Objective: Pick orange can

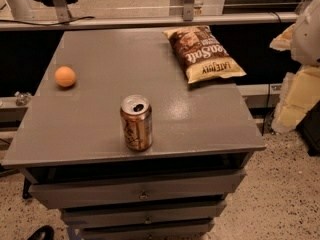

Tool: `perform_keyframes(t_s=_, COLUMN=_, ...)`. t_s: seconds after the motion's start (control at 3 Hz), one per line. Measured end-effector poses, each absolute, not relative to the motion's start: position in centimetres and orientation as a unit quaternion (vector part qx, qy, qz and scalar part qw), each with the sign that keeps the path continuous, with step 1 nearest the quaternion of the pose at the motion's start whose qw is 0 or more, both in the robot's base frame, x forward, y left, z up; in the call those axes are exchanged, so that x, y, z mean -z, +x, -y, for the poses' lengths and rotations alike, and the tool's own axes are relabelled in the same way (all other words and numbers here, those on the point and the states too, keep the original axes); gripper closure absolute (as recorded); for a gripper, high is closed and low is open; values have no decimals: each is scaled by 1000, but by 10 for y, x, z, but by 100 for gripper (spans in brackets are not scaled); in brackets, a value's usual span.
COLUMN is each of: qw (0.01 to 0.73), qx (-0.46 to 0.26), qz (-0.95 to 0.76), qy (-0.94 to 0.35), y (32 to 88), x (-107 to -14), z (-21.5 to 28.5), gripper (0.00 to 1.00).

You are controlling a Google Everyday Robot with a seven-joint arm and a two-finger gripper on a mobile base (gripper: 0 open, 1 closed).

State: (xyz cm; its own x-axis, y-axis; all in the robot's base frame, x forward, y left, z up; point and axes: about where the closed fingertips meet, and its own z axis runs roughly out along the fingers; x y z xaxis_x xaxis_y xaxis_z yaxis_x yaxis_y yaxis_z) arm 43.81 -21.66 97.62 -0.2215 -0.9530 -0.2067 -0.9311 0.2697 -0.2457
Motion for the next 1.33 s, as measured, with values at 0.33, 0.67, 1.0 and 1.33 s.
perform_keyframes(t_s=0.33, qw=159, qx=34, qz=-781, qy=-603, y=438, x=-976, z=217, gripper=0)
perform_keyframes(t_s=0.67, qw=170, qx=28, qz=-778, qy=-604, y=439, x=-977, z=215, gripper=0)
perform_keyframes(t_s=1.0, qw=201, qx=-14, qz=-777, qy=-596, y=436, x=-959, z=214, gripper=0)
perform_keyframes(t_s=1.33, qw=253, qx=-82, qz=-767, qy=-583, y=430, x=-939, z=193, gripper=0)
